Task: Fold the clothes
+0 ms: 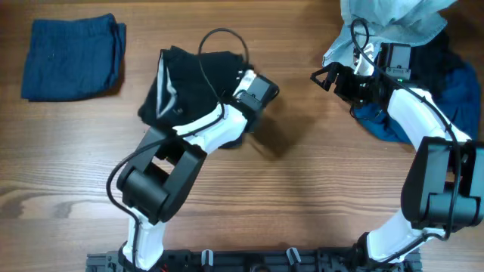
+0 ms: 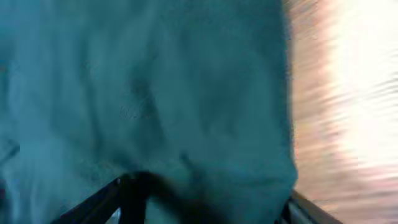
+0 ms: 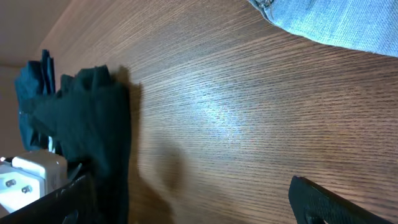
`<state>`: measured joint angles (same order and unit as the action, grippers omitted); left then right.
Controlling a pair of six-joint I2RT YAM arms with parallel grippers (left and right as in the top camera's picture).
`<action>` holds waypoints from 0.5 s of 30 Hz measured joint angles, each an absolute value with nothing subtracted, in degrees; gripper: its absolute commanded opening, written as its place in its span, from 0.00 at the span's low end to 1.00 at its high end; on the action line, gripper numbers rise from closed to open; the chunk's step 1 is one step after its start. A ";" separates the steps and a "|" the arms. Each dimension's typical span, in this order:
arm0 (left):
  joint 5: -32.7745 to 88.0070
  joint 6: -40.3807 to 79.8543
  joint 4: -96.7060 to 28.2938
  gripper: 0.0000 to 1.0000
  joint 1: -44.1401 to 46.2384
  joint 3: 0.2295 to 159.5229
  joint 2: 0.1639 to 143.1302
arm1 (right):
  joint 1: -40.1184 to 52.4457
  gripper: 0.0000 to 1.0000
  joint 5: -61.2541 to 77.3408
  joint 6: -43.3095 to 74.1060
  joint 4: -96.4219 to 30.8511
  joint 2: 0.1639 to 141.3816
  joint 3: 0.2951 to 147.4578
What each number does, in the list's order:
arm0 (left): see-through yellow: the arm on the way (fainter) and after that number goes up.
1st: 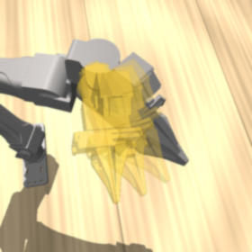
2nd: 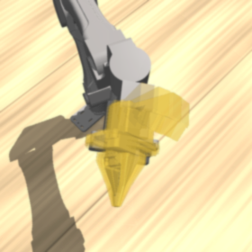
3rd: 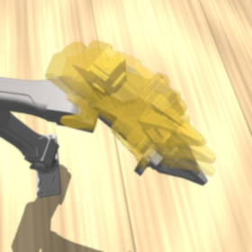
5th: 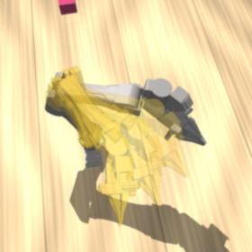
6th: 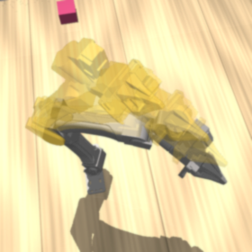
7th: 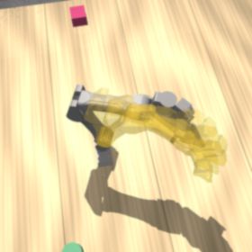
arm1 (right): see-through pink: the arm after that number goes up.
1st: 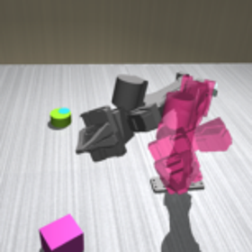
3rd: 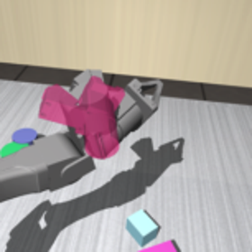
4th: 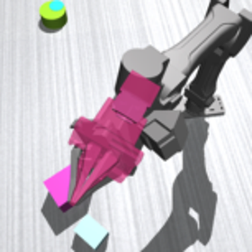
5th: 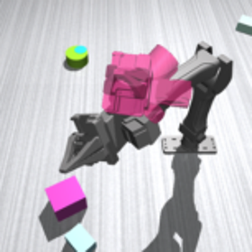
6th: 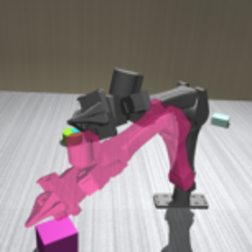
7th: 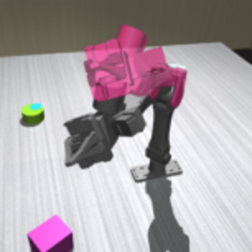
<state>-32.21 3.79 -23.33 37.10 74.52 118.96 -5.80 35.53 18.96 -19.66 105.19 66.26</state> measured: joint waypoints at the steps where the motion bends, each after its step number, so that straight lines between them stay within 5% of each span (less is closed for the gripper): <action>1: -33.17 8.03 -26.59 0.66 36.93 74.63 118.67 | -5.80 1.00 35.51 18.94 -19.49 105.19 66.26; 15: -17.26 36.18 -55.27 0.73 33.36 71.24 103.13 | -5.80 1.00 35.29 17.82 -17.52 105.19 66.26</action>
<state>-17.26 36.18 -55.27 33.36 71.24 103.13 -5.80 35.29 17.82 -17.52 105.19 66.26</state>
